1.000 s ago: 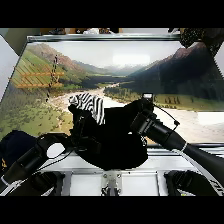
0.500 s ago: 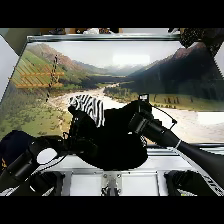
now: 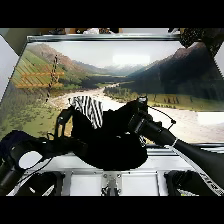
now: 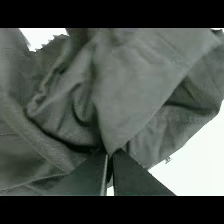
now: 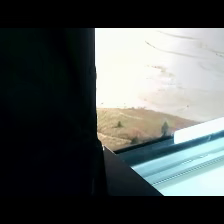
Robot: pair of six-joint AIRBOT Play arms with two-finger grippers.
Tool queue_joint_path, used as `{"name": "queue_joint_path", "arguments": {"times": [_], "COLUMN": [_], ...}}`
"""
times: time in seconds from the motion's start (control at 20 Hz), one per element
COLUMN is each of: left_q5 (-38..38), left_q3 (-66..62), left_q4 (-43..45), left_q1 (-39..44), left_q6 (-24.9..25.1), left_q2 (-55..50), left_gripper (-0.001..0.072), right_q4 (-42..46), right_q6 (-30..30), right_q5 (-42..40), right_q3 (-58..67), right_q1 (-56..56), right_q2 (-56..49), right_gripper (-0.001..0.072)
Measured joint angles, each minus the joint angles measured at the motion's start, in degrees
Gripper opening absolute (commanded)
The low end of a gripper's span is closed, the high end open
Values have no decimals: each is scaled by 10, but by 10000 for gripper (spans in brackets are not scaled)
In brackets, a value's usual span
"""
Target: Fold the clothes and pants, and hang the long-sleeved shirts on hangers.
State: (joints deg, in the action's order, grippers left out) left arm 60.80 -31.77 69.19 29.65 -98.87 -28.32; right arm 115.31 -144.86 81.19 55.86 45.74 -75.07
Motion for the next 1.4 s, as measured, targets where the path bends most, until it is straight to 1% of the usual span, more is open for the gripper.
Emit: {"name": "queue_joint_path", "arguments": {"times": [0.1,0.2,0.4,0.45,0.5,0.55,0.75,0.95,1.2,1.4], "left_q5": [13,22,34,35,33,29,1,-10,-23,-27], "left_q3": [0,0,0,0,-1,-7,-78,-162,-218,-245], "left_q4": [-2,-2,0,0,0,0,-1,-25,-39,-43], "left_q1": [-23,-37,-37,-29,-21,-12,6,22,103,162], "left_q6": [5,8,12,14,17,17,19,20,20,17], "left_q2": [11,15,-16,-31,-48,-68,-149,-234,-335,-383], "left_gripper": [16,15,16,91,394,558,556,556,556,556], "right_q4": [-2,-4,-20,-28,-35,-41,-60,-72,-84,-88], "right_q6": [9,31,108,123,134,143,159,165,167,163], "right_q5": [-1,-1,3,3,3,3,5,3,1,1], "right_q3": [0,2,7,8,8,9,10,9,9,9], "right_q1": [0,0,0,0,0,0,0,0,0,0], "right_q2": [3,14,76,97,118,138,195,212,218,219], "right_gripper": [14,14,14,14,15,15,15,15,15,15]}}
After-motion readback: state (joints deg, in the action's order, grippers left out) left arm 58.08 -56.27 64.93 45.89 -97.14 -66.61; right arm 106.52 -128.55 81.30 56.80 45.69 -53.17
